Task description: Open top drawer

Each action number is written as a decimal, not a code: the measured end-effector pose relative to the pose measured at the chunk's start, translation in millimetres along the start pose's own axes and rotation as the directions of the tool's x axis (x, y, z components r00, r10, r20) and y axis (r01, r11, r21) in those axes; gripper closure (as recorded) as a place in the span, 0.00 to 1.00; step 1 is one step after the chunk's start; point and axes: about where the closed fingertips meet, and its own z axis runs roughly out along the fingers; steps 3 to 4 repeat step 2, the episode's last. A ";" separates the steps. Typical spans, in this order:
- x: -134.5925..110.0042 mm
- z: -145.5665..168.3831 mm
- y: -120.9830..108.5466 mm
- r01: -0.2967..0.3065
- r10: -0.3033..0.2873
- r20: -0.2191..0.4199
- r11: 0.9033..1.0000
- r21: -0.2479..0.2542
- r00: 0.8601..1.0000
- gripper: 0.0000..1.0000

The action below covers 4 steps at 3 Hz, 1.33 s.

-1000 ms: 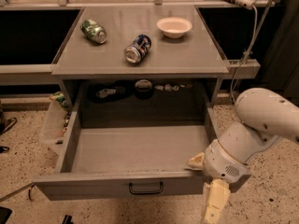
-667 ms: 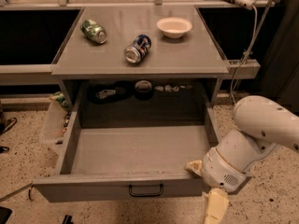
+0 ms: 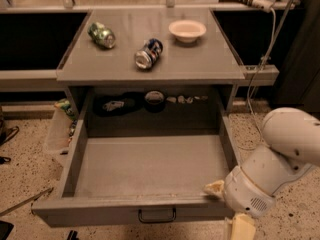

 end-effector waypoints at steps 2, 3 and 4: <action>6.2 -9.9 61.5 -0.005 0.004 -0.011 1.000 -0.013 1.000 0.00; 6.2 -9.9 61.5 -0.005 0.004 -0.011 1.000 -0.013 1.000 0.00; 6.2 -9.9 61.5 -0.005 0.004 -0.011 1.000 -0.013 1.000 0.00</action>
Offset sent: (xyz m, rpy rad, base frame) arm -0.0388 -0.0049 0.0183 0.0077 0.0235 0.0088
